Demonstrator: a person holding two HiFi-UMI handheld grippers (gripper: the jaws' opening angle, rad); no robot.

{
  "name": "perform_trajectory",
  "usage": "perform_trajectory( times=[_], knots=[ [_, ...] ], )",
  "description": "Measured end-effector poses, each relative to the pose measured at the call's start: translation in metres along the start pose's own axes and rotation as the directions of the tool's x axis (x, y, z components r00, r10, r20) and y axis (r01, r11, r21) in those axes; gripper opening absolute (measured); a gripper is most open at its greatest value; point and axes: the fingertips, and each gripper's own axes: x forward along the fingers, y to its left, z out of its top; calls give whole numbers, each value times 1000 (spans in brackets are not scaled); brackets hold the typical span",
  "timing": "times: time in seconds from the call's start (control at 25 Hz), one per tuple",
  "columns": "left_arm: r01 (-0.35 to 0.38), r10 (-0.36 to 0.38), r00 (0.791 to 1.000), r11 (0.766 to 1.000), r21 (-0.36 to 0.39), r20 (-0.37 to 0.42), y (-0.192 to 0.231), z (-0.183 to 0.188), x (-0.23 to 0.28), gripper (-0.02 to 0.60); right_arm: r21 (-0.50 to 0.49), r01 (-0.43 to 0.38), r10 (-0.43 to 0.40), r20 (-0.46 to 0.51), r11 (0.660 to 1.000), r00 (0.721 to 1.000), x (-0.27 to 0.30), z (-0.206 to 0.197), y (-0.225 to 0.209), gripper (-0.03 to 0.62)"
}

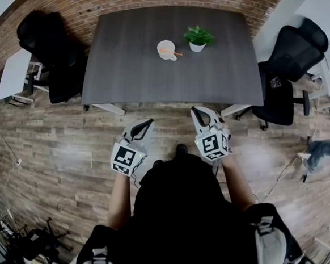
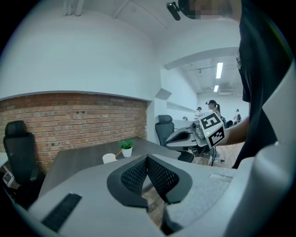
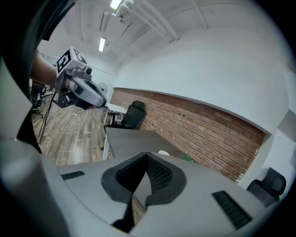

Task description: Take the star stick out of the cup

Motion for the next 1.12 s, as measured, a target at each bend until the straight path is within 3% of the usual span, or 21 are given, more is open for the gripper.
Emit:
perform_trajectory(
  times=[0.56,1.12],
  knots=[
    [-8,8,1000,999,33,0,-29,12,42,2,-3,-40,40,21,999,999,-1,-27,-34,0],
    [-48,48,999,999,-7,4,-21,17,49,2,-2,-54,54,13,999,998,6,-37,-41,0]
  ],
)
